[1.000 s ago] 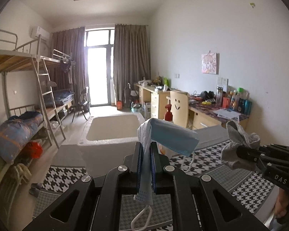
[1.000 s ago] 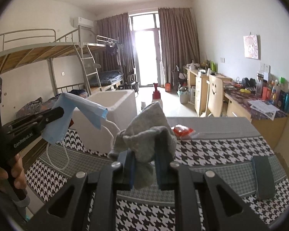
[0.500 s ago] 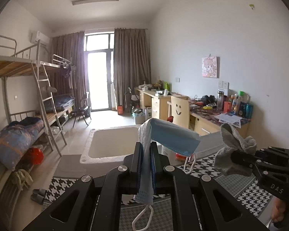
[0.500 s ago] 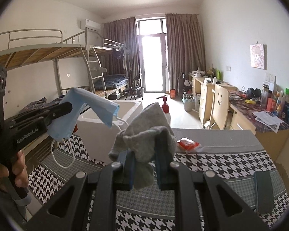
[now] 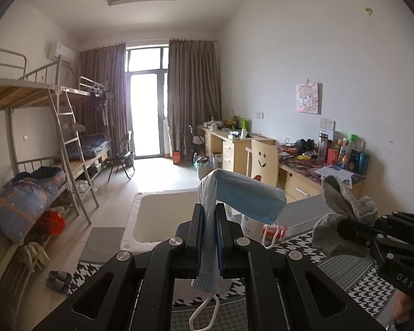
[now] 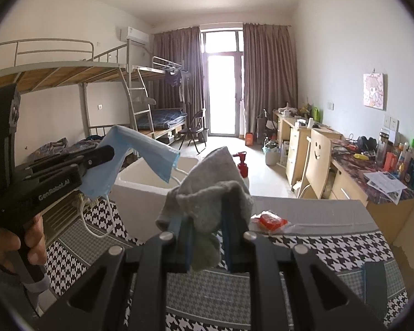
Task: Organize soft objects
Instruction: 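Carry the sock and mask toward the white foam box with both tools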
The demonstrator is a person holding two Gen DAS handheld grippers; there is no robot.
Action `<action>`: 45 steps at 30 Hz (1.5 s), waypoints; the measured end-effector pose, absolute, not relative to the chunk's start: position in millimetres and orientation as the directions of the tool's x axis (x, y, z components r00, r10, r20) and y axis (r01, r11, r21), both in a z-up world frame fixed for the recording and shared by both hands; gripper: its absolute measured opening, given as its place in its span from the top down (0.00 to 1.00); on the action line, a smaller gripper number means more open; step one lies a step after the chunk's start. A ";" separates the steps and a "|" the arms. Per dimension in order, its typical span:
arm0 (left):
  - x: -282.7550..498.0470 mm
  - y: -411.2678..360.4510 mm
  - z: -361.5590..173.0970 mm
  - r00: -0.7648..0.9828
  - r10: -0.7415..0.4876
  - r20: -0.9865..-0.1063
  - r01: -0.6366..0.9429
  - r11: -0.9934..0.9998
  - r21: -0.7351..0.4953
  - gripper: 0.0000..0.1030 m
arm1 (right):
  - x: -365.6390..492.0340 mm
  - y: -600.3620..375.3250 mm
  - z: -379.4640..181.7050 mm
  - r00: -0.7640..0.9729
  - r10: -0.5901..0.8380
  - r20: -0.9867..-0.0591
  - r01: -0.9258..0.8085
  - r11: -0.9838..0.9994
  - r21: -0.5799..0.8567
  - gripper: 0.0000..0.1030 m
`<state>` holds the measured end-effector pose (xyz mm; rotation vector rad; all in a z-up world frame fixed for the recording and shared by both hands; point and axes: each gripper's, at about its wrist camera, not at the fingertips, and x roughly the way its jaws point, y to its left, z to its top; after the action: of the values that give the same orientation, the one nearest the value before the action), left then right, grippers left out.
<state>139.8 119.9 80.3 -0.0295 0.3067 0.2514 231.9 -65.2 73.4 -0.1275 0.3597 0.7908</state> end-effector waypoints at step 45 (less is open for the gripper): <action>221.2 186.9 69.1 0.839 0.348 -0.418 -0.375 0.927 0.020 0.91 | 267.5 7.2 90.1 0.617 0.679 -0.398 -0.755 0.654 -0.054 0.80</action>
<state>221.2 186.9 69.1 -0.0631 0.4294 0.3827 267.5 7.2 90.1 -0.2258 0.3612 0.8331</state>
